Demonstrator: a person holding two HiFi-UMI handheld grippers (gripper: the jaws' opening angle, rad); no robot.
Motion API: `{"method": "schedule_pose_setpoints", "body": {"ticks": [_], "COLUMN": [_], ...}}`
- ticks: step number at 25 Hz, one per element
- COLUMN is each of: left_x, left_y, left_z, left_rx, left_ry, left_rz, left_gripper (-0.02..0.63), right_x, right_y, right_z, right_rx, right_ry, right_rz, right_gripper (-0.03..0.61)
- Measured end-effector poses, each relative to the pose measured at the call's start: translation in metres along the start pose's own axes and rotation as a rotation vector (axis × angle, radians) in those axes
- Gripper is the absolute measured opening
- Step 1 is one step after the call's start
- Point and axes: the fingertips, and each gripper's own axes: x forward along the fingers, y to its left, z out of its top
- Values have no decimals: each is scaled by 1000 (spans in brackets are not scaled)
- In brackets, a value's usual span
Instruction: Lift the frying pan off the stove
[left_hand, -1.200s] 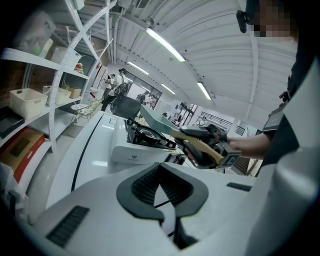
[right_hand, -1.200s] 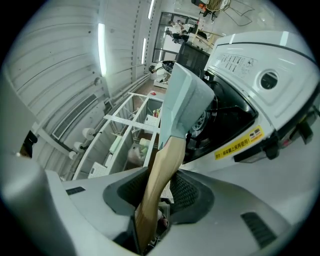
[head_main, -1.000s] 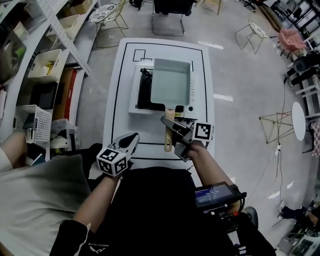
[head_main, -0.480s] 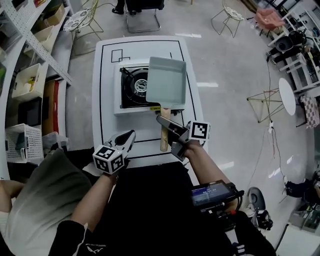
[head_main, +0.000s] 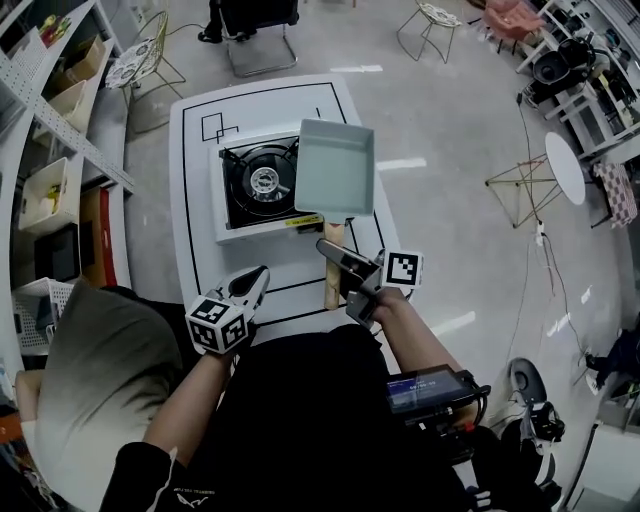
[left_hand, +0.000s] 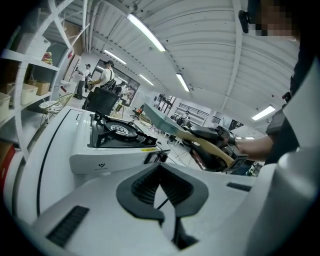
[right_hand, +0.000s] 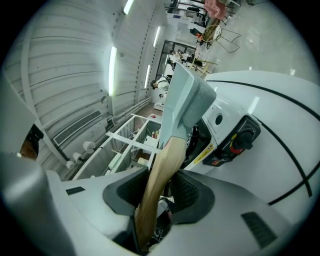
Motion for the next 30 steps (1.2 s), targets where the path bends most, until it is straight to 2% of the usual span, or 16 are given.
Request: {"method": "schedule_pose_setpoints", "body": {"ticks": [5,16,30], "left_x": [7,33,85], "left_y": [-9,-57,-118], "left_z": [-4,-18,-24], "left_rx": [5,26,74], "left_ry": [15,51,109], "left_rz": [-10,-31,-113], "left_gripper": [9,9,9], "right_x": [-22,-85,-175], "right_y": [-5,-6,-14], "right_z": [3,13,34], "right_rx": [-6,-19,-14], "right_ry": [-15,-45,-165], "right_rz": [-20,-26,-62], "right_gripper": [155,155,155]}}
